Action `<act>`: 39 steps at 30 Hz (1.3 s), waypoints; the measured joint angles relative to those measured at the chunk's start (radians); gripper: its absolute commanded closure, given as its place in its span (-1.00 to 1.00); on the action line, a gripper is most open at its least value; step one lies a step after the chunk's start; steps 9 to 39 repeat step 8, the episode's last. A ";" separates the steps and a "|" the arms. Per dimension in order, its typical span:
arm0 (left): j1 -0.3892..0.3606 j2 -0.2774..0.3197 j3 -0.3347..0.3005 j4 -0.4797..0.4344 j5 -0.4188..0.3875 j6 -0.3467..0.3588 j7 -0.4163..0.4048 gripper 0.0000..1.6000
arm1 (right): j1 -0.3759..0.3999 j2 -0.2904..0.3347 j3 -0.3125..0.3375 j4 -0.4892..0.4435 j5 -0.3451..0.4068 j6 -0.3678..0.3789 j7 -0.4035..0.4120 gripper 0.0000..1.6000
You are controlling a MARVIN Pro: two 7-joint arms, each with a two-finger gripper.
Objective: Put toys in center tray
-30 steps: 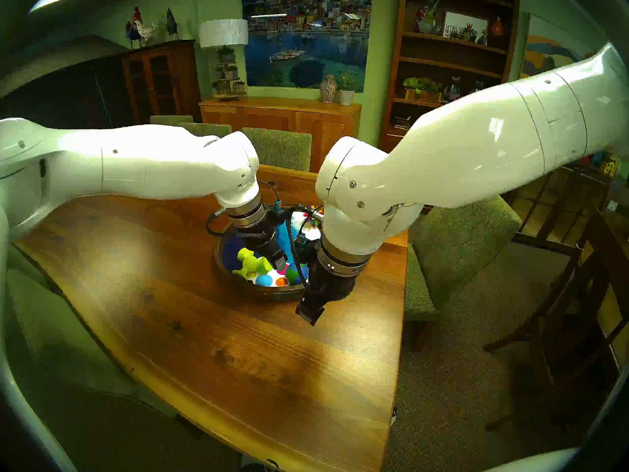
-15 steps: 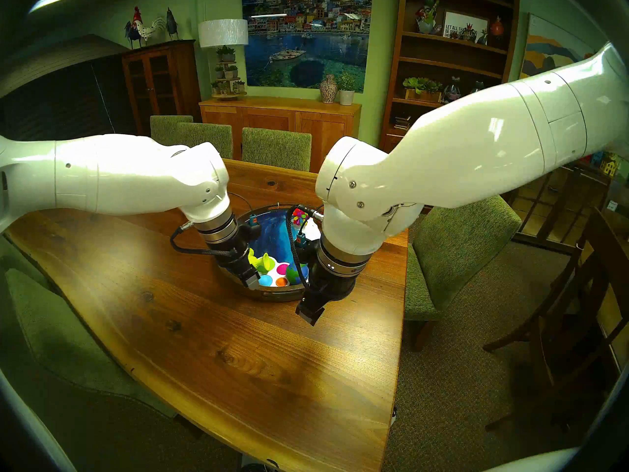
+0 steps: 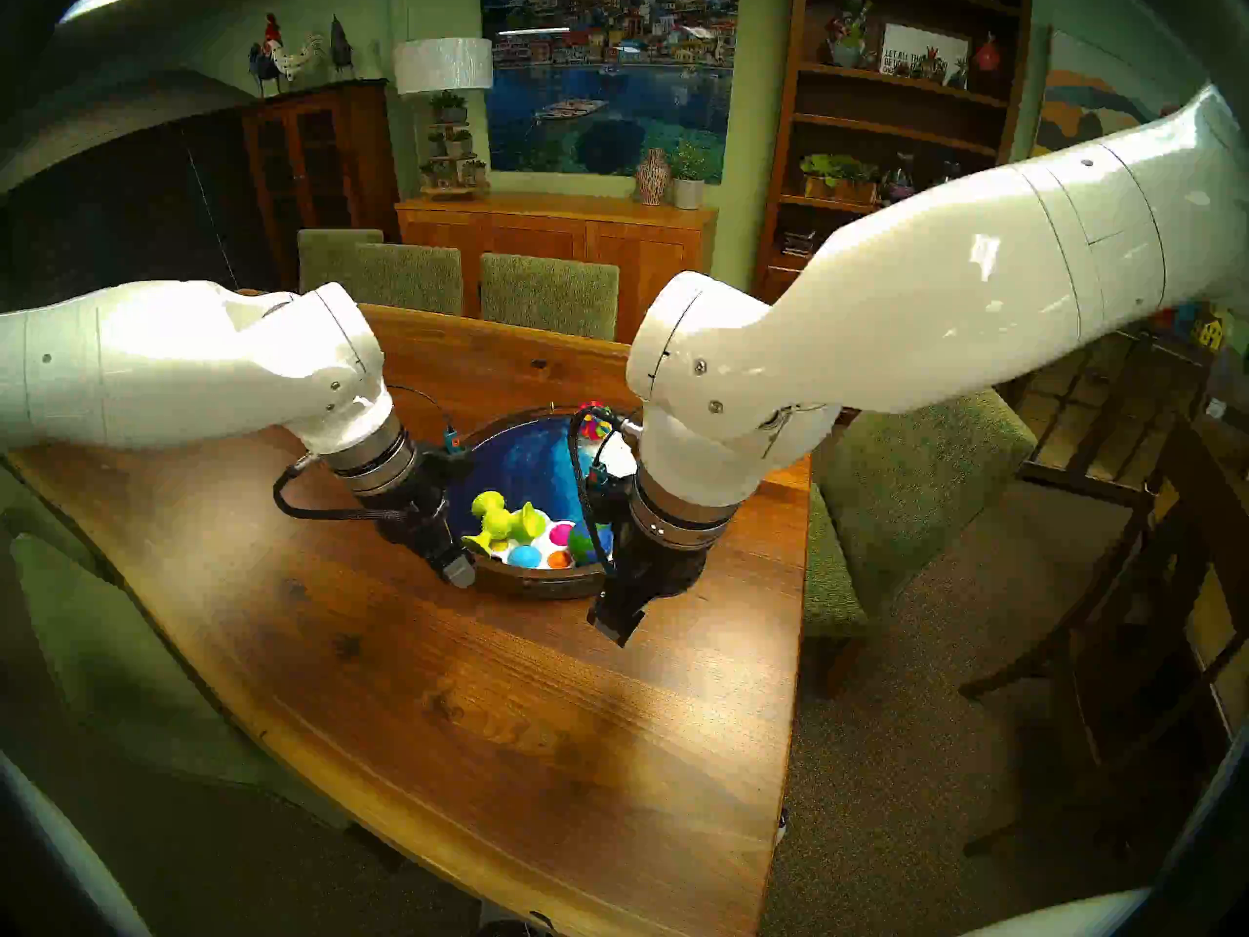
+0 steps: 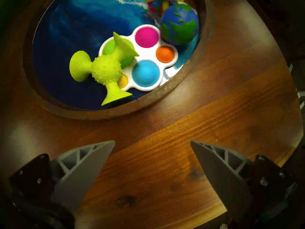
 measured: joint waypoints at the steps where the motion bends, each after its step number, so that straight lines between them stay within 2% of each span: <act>1: -0.009 0.015 0.006 -0.018 0.007 0.000 -0.002 -1.00 | 0.000 0.000 0.000 0.000 0.000 0.000 0.000 -1.00; 7: -0.056 0.090 0.031 -0.095 0.047 0.000 -0.013 -1.00 | 0.000 0.000 0.000 0.000 0.000 0.000 0.000 -1.00; 39: -0.056 0.090 0.031 -0.095 0.047 0.000 -0.013 -1.00 | 0.000 0.000 0.000 0.000 0.000 0.000 0.000 -1.00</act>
